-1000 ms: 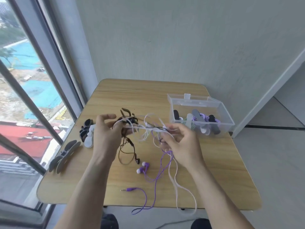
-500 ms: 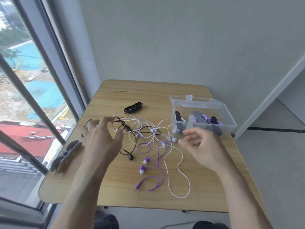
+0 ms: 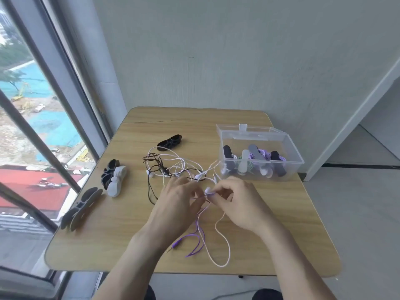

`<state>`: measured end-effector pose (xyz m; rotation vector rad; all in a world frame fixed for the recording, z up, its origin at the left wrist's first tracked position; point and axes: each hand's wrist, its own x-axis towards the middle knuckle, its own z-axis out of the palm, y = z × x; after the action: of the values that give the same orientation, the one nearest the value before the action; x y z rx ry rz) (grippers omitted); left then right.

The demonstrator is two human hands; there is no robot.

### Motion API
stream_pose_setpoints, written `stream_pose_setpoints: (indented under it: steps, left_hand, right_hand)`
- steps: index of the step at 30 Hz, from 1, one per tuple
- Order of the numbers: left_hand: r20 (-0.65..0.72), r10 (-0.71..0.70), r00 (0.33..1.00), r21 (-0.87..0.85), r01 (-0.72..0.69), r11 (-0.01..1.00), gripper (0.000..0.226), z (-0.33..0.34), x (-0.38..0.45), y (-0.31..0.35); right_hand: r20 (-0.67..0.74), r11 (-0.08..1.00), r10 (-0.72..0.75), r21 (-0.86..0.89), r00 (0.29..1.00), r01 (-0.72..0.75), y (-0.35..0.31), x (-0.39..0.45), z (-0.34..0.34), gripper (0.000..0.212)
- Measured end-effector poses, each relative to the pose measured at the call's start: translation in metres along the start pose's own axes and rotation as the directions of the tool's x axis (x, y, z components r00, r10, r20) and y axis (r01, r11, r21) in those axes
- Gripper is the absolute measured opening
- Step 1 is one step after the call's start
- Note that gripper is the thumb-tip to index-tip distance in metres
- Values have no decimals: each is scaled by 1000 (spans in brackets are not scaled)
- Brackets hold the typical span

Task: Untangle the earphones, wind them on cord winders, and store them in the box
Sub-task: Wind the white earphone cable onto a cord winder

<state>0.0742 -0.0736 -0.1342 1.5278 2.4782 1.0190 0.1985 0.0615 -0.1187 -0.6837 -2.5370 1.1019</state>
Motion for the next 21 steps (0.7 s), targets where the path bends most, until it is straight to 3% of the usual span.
stream_pose_setpoints:
  steps: [2,6,10,13,16,19,21]
  left_hand:
    - [-52,-22,998,-83,18,996,13,-6,2,-1]
    - [0,-71,997,-127,71,989,23,-15,2,0]
    - [68,-105,992,-93,111,989,31,-18,5,-2]
    - [127,-97,987,-21,100,995,28,-21,8,-12]
    - [-44,-149,988,-41,147,988,10,-21,11,-18]
    - [-202,-150,968,-77,137,988,11,-25,13,-15]
    - [-295,-166,941,-146,127,981,15,-32,13,-8]
  right_hand:
    - [1,994,-2,105,1000,2,3,0,-9,15]
    - [9,933,5,361,1000,-8,0,-4,-22,18]
    - [-83,918,45,395,996,-8,0,-5,-29,6]
    - [-209,935,66,354,976,13,4,-5,-36,12]
    - [-351,941,72,333,934,53,10,-5,-43,28]
    - [-398,949,102,314,912,31,15,-6,-47,16]
    - [-419,935,132,355,898,28,14,-5,-49,28]
